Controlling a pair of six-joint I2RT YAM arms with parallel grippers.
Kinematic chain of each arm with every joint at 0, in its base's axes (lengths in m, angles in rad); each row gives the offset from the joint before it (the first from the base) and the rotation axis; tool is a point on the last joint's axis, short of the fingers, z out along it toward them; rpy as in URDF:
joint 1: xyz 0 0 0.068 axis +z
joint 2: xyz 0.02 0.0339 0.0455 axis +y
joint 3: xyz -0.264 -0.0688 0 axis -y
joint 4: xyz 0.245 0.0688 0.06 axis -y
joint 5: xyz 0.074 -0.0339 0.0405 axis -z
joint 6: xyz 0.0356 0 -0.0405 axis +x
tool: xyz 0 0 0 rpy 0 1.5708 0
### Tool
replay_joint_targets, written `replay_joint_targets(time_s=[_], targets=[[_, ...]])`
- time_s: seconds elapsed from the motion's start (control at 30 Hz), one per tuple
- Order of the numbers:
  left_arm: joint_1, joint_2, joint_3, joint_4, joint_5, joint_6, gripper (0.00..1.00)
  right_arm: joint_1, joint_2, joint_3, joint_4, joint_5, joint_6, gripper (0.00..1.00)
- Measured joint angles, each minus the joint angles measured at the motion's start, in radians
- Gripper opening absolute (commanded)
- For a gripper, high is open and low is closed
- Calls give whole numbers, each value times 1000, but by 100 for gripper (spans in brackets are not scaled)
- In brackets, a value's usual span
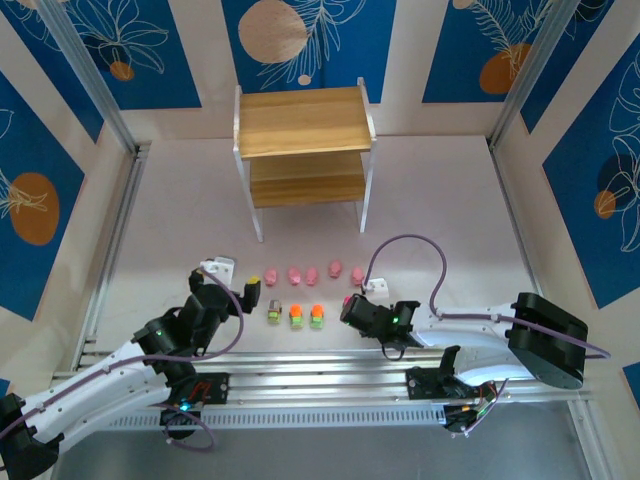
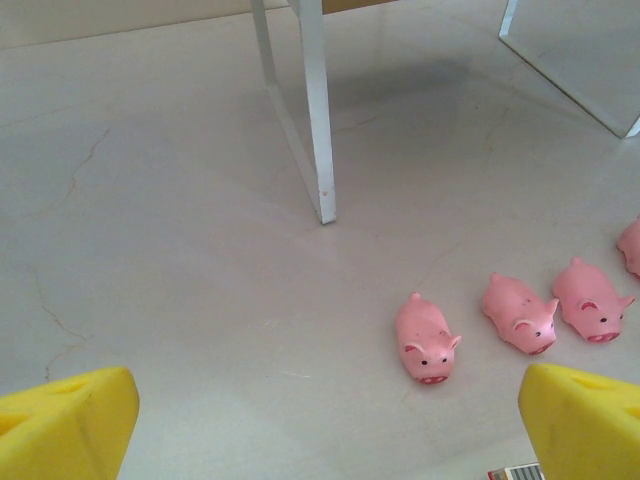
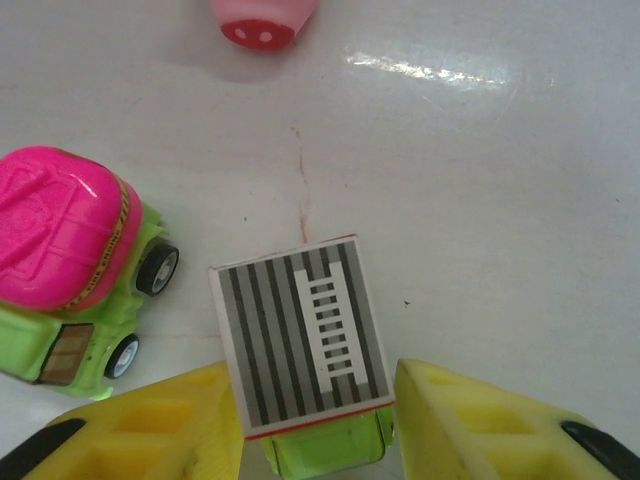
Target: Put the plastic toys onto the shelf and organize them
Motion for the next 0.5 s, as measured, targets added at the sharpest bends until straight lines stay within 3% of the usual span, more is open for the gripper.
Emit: replay_joint_targets(time_s=[0.5], targets=[[0, 0, 0, 0, 0, 0, 98, 33, -3, -1, -29, 10, 56, 34]])
